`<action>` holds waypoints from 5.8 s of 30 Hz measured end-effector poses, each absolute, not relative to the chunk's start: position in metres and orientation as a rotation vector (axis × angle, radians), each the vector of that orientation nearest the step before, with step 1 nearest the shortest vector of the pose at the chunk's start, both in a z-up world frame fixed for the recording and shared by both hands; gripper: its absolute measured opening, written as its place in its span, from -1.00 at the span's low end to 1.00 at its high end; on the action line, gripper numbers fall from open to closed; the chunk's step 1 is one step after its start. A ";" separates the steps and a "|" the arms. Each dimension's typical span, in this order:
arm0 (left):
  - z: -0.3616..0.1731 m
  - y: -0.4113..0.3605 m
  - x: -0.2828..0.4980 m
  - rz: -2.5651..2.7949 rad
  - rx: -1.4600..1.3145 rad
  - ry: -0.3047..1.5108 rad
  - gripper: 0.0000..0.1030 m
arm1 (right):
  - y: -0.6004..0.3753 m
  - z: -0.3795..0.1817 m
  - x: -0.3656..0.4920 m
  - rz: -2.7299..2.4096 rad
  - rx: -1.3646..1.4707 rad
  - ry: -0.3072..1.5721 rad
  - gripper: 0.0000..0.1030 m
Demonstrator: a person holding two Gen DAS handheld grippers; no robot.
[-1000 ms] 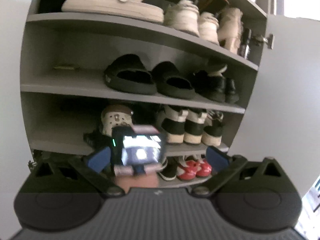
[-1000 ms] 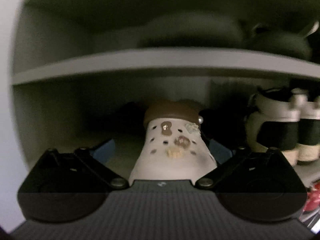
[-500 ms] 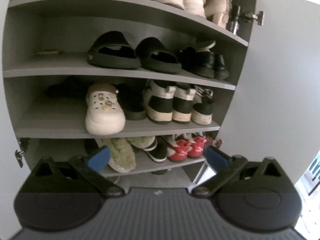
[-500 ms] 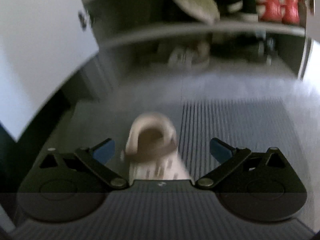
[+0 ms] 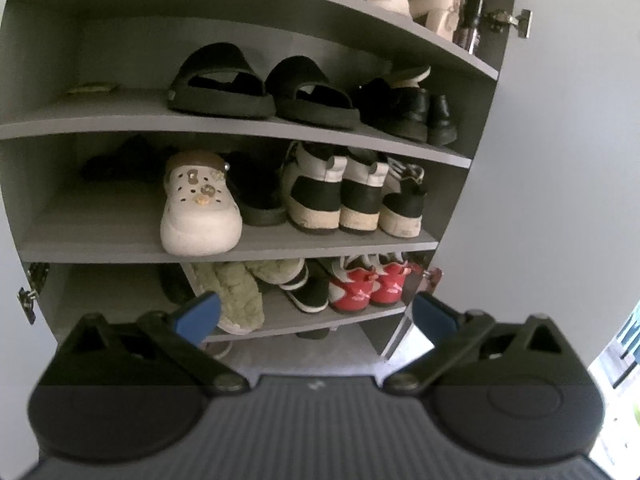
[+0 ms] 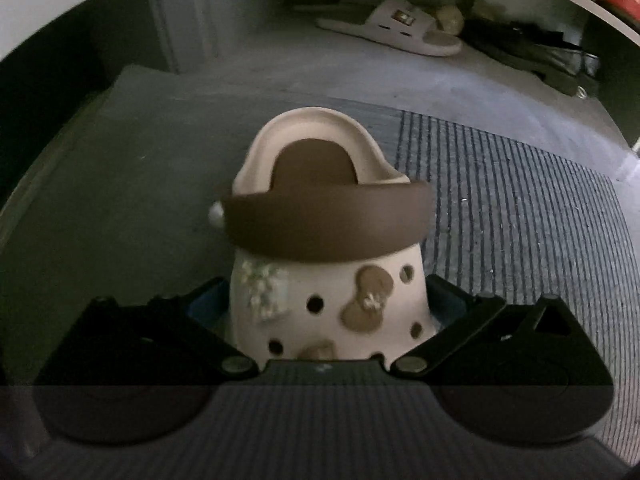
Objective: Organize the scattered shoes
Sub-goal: 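Carry the cream clog with the right gripper onto the shelf beside the other, then release the clog and move the right gripper to the white sneakers, then grasp both white sneakers by the heels with the right gripper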
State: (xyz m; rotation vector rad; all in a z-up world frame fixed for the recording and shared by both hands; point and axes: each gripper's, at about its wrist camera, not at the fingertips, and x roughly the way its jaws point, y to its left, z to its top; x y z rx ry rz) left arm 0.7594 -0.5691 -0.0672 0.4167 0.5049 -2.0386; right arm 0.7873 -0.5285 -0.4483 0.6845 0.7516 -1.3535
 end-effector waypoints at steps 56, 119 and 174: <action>-0.017 -0.576 0.820 -2.110 0.204 0.624 1.00 | -0.834 -0.092 0.814 -1.508 0.333 0.323 0.68; -0.138 -0.471 0.704 -2.252 0.922 0.149 1.00 | -0.137 -0.414 0.220 -2.575 1.456 -0.311 0.55; -0.129 -0.425 0.693 -2.292 0.795 0.244 1.00 | -0.376 -0.367 0.513 -1.603 1.051 0.286 -0.63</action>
